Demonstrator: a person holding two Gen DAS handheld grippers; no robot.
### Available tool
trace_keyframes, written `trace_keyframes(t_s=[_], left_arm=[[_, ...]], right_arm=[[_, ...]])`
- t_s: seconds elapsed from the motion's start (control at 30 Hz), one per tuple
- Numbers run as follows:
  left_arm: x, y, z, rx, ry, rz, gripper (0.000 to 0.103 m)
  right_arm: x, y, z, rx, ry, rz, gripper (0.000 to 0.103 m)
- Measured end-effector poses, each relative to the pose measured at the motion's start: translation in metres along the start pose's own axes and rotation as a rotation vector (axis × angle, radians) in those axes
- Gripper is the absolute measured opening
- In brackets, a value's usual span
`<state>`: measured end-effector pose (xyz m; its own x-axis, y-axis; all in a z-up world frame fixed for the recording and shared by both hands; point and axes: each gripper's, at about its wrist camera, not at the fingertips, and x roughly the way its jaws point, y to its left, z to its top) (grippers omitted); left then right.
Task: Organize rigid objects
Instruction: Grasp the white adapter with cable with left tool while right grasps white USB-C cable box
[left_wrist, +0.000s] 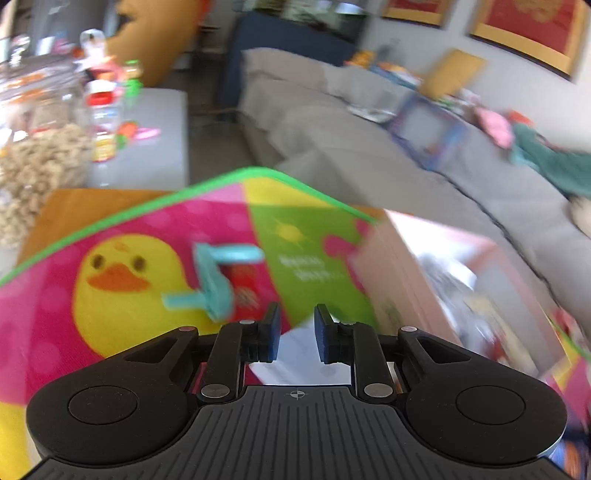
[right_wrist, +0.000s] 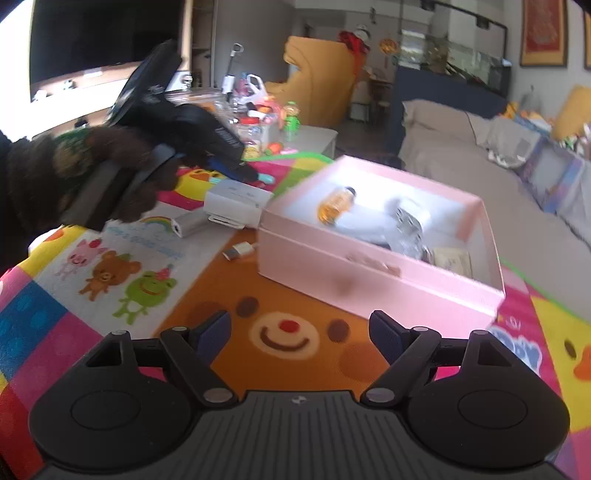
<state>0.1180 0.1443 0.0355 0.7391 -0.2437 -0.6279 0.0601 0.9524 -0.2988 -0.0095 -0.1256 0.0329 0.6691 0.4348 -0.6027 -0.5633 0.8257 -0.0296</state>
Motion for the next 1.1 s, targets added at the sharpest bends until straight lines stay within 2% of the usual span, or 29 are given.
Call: trace_keyframes(t_s=[0.03, 0.07, 0.17, 0.23, 0.3, 0.43, 0.5, 0.57, 0.67, 0.77, 0.83, 0.9, 1.0, 1.1], left_arm=[[-0.005, -0.004, -0.01, 0.018, 0.013, -0.036, 0.026], [-0.014, -0.01, -0.02, 0.045, 0.011, -0.04, 0.028], [-0.036, -0.024, -0.048, 0.165, 0.006, -0.023, 0.029], [-0.049, -0.025, -0.058, 0.185, 0.039, -0.034, 0.027], [-0.06, -0.026, -0.065, 0.206, 0.092, -0.082, 0.024], [-0.076, -0.039, -0.082, 0.299, 0.228, -0.233, 0.024], [-0.086, -0.047, -0.087, 0.35, 0.195, -0.233, 0.024], [-0.092, -0.045, -0.08, 0.31, 0.113, -0.213, 0.024], [-0.083, -0.034, -0.056, 0.17, -0.028, -0.115, 0.024], [-0.053, -0.022, -0.032, 0.051, -0.071, -0.037, 0.024], [-0.029, -0.017, -0.023, 0.021, -0.059, 0.012, 0.024], [-0.01, -0.01, -0.019, -0.002, -0.004, 0.018, 0.023], [-0.006, -0.005, -0.028, -0.012, 0.059, -0.046, 0.02], [-0.022, -0.011, -0.049, 0.039, 0.115, -0.14, 0.02]], right_arm=[[0.0, -0.002, -0.001, 0.011, -0.002, 0.013, 0.082], [-0.001, -0.003, -0.002, 0.018, -0.003, 0.031, 0.082], [-0.002, 0.003, -0.002, -0.005, -0.014, 0.095, 0.082], [0.0, 0.01, -0.001, -0.029, -0.018, 0.103, 0.082], [0.003, 0.017, 0.002, -0.04, -0.017, 0.099, 0.082], [0.002, 0.025, 0.003, -0.042, -0.017, 0.108, 0.082], [0.0, 0.026, 0.002, -0.042, -0.018, 0.102, 0.082], [-0.002, 0.027, 0.001, -0.044, -0.015, 0.097, 0.082], [-0.004, 0.029, -0.001, -0.047, -0.005, 0.094, 0.082], [-0.005, 0.032, -0.003, -0.041, 0.003, 0.096, 0.082], [-0.007, 0.033, -0.005, -0.038, 0.006, 0.097, 0.082], [-0.008, 0.035, -0.005, -0.033, 0.011, 0.1, 0.082], [-0.007, 0.044, 0.0, -0.056, -0.006, 0.098, 0.082], [0.009, 0.055, 0.008, -0.104, -0.009, 0.108, 0.082]])
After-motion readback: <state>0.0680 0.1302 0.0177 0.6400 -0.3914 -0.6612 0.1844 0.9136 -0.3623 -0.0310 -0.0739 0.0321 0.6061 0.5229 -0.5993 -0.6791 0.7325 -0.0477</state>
